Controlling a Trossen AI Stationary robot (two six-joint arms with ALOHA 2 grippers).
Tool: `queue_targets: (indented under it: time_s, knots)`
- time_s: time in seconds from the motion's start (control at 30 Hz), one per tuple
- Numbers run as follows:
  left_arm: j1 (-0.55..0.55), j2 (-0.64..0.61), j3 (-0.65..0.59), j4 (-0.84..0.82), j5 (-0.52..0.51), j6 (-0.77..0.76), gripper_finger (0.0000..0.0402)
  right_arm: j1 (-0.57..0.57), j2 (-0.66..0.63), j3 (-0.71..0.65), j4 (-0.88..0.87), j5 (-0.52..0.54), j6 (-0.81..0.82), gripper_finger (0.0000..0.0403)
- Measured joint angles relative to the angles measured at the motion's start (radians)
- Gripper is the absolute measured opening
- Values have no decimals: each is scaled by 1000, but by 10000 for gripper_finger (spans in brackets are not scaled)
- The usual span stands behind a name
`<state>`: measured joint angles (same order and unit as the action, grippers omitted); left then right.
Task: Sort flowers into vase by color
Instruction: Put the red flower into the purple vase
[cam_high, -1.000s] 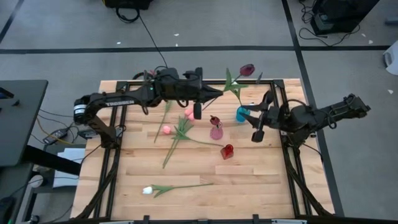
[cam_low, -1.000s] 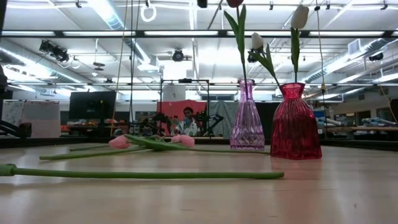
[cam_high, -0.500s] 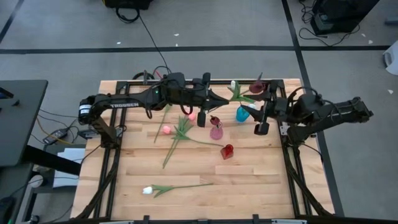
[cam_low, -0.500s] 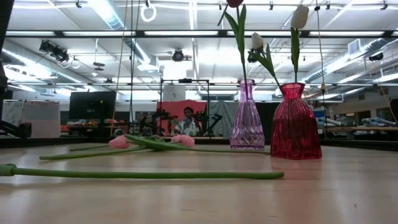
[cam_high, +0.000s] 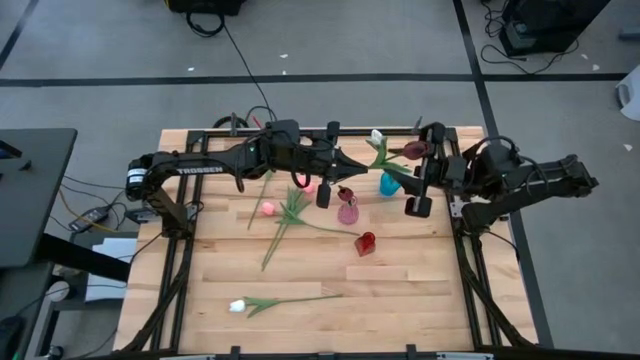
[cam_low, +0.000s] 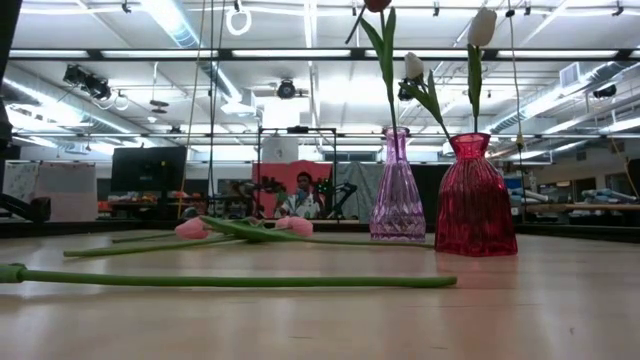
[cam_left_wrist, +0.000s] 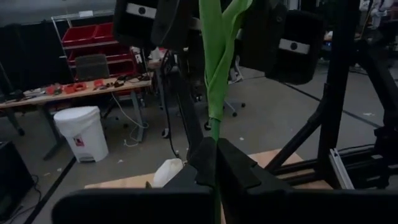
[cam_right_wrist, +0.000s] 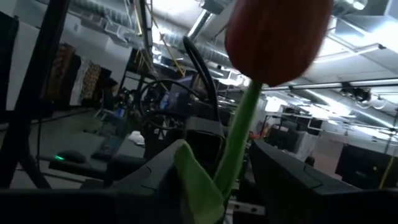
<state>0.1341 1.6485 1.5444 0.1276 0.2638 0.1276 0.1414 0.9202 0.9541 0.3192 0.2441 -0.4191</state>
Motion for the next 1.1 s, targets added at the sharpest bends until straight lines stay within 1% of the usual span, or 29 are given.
queue_targets:
  time_s: [0.1,0.23,0.4,0.57,0.73,0.8,0.83,0.93,1.0,1.1]
  knots:
    - [0,0,0,-14,0,0,8,-2,30,26,0,-3,0,190]
    - [0,0,0,-35,0,0,8,-2,50,43,-7,30,-12,186]
    - [0,0,0,-44,0,-1,8,2,36,43,-10,54,-27,160]
    - [0,0,0,-44,0,0,8,7,28,45,-6,70,-27,114]
    - [0,0,0,-44,-3,0,11,2,29,44,-13,76,-29,40]
    - [1,0,0,-44,-6,0,19,0,29,44,-18,73,-29,14]
    - [2,0,-1,-45,-6,0,24,0,29,44,-20,73,-29,11]
    - [1,0,-1,-47,-5,16,47,0,29,44,-20,76,-20,18]
    - [2,-12,-3,-63,-7,27,73,0,29,44,-26,77,-2,21]
    - [16,-35,-3,-85,-19,30,120,2,19,44,-49,96,4,12]
